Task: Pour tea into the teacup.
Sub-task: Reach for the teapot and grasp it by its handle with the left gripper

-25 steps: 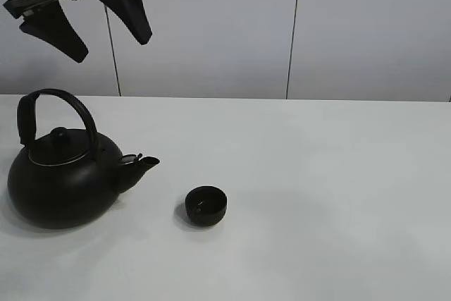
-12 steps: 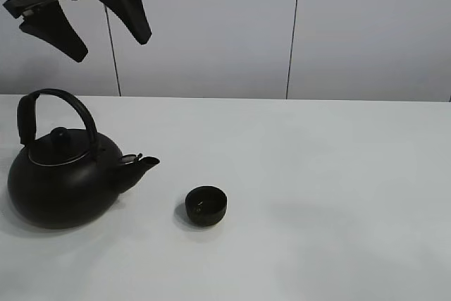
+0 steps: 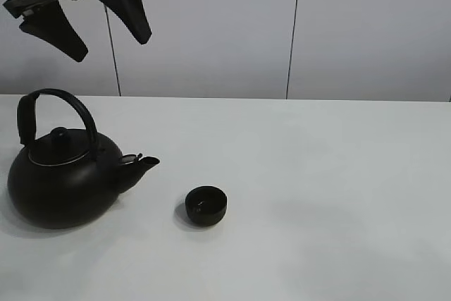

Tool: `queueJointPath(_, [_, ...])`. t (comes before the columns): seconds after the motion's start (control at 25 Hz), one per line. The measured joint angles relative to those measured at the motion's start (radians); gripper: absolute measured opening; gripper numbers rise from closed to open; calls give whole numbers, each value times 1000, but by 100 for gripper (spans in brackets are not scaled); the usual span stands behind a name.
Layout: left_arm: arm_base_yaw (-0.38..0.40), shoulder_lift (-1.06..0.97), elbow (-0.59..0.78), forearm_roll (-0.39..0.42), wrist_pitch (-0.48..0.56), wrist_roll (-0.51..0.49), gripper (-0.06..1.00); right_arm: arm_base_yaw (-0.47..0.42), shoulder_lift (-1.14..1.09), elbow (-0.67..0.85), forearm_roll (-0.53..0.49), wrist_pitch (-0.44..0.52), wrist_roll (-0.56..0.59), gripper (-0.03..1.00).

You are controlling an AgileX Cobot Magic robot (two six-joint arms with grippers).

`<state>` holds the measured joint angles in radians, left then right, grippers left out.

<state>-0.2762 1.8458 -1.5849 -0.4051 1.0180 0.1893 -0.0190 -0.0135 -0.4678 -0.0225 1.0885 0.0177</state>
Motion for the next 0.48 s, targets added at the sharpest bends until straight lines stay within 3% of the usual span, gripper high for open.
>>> queueJointPath(0.48, [3,-4,0,0,-5,0,69,0,0,0,0,-1,-1,55])
